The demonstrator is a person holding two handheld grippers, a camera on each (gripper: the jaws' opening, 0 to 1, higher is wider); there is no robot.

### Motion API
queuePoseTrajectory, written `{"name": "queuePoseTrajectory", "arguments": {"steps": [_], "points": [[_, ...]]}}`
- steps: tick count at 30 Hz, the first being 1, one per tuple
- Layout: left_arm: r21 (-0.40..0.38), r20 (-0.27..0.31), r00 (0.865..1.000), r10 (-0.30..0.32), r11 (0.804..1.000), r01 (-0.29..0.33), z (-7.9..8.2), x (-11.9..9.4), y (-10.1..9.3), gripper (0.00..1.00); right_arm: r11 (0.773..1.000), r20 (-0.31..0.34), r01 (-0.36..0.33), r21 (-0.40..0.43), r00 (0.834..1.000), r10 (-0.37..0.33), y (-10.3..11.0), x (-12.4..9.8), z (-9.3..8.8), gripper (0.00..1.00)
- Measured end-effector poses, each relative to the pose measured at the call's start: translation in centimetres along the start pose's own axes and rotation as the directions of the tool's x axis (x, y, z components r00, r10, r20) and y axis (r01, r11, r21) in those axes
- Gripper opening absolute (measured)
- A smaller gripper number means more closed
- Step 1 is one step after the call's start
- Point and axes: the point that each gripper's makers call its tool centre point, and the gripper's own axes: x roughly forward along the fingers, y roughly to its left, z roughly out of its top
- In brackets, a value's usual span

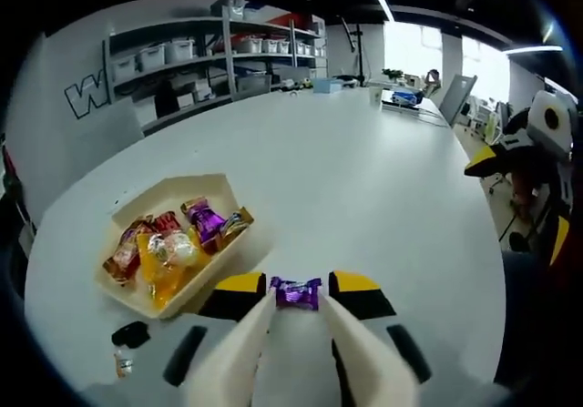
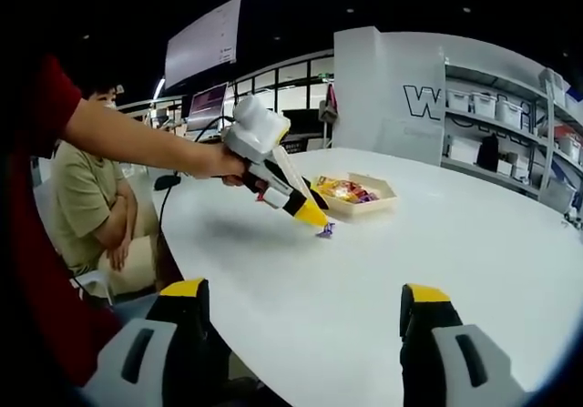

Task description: Place the target food into the container with the food tongs after gripping and lifting it, then release it inside without dropping or visibly crushing the food.

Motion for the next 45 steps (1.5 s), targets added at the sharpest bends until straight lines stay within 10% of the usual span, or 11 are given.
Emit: {"name": "queuePoseTrajectory", "arguments": {"steps": [29,45], "points": [[-0.141,-0.024,0.998,-0.051,0.989,0.047,-0.3,1.1,0.2,0.19,1.0,-0.015,0.003,0.009,1.0,-0.003,-0.5,0.3,-0.6,0.84],[-0.07,0.009,0.999,-0.051,0.996,0.051,1.0,0.4,-0.6,0.21,1.0,-0.01,0.007,0.013,1.0,-0.007,-0.6,0.5,-0.4,0.84]]}}
